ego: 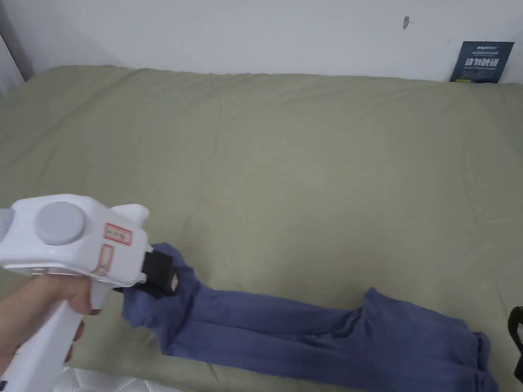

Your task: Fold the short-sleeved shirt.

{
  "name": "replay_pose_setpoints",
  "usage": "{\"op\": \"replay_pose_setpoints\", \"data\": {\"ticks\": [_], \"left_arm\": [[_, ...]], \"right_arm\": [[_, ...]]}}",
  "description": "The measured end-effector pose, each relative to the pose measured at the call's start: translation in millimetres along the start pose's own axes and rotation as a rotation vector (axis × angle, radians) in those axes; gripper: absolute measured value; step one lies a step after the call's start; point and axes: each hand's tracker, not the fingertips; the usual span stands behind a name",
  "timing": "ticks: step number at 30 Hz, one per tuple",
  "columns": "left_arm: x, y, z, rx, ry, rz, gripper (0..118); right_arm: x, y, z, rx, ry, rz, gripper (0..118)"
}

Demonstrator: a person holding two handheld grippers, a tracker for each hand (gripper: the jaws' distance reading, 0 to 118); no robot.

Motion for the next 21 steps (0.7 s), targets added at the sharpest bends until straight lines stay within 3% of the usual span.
{"op": "replay_pose_setpoints", "data": {"ticks": [6,9,10,11,12,13,14,17,18,19,20,21], "left_arm": [[85.6,-11.1,-56.0,-0.022,0.139,-0.141,13],[107.7,-10.2,-94.0,-0.039,0.107,-0.135,15],[112.2,-9.9,-104.4,-0.037,0.087,-0.098,30],[120.1,-11.6,-109.9,-0.038,0.088,-0.105,66],[122.4,-11.3,-115.9,-0.045,0.082,-0.104,115],[123.3,-11.2,-122.0,-0.078,0.060,-0.112,117],[120.8,-15.9,-113.6,-0.103,0.035,-0.116,111],[117.0,-3.2,-92.5,-0.053,-0.037,-0.110,108],[110.6,-2.6,-81.5,-0.045,-0.055,-0.107,99],[98.9,-0.1,-87.1,-0.027,-0.076,-0.108,83],[87.2,0.7,-78.4,0.010,-0.116,-0.103,52],[77.4,2.7,-73.3,0.012,-0.122,-0.095,0]], "right_arm": [[10.0,-7.9,4.0,-0.006,0.002,-0.047,1],[14.3,-12.1,4.1,-0.013,0.000,-0.061,1],[15.8,-13.1,4.5,-0.018,0.000,-0.071,1],[17.4,-14.2,5.3,-0.020,0.002,-0.079,1],[18.1,-14.5,6.3,-0.022,0.001,-0.086,1],[19.1,-14.9,7.1,-0.024,-0.001,-0.092,1],[20.4,-15.5,7.7,-0.025,-0.004,-0.098,1],[24.5,-17.2,7.6,-0.029,-0.004,-0.127,1],[25.2,-17.5,6.8,-0.032,-0.003,-0.138,1],[25.4,-17.6,5.9,-0.037,0.000,-0.143,1],[25.4,-18.1,4.7,-0.039,0.000,-0.145,1],[24.7,-18.5,4.1,-0.038,0.002,-0.145,1]]}}
